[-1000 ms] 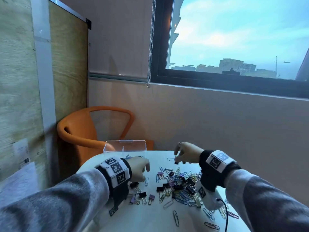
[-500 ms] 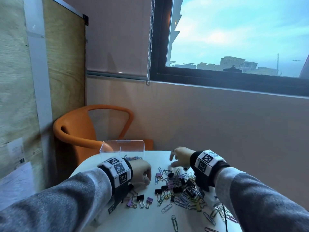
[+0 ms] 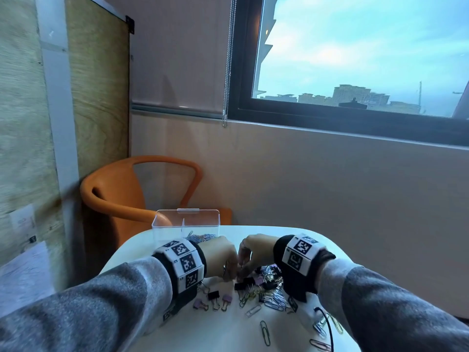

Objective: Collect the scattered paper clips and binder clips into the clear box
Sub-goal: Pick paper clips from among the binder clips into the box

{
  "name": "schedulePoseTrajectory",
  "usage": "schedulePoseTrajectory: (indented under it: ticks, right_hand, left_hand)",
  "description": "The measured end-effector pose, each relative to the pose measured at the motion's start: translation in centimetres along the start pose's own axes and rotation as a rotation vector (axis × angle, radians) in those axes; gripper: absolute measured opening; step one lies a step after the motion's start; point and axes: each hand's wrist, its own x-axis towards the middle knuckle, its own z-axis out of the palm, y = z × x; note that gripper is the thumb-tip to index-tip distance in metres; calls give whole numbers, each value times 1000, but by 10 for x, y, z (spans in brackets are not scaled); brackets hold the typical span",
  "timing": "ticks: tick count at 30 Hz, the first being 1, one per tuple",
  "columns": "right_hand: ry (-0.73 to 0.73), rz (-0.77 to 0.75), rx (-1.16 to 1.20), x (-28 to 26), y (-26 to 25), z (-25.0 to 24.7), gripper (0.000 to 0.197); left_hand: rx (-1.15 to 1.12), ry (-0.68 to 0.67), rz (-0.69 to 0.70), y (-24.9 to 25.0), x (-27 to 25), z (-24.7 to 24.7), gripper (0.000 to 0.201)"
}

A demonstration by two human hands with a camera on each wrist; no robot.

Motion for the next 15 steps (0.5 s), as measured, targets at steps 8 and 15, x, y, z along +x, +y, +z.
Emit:
schedulePoseTrajectory:
  ticks: [8,15]
  right_hand:
    - [18,7,6,-4,-13,9,26]
    - [51,43,-22,-3,-18,12,27]
  left_hand:
    - [-73,17,-167,7,-2,-6,20]
    - [-62,-21,-215,1,-3,-9,29]
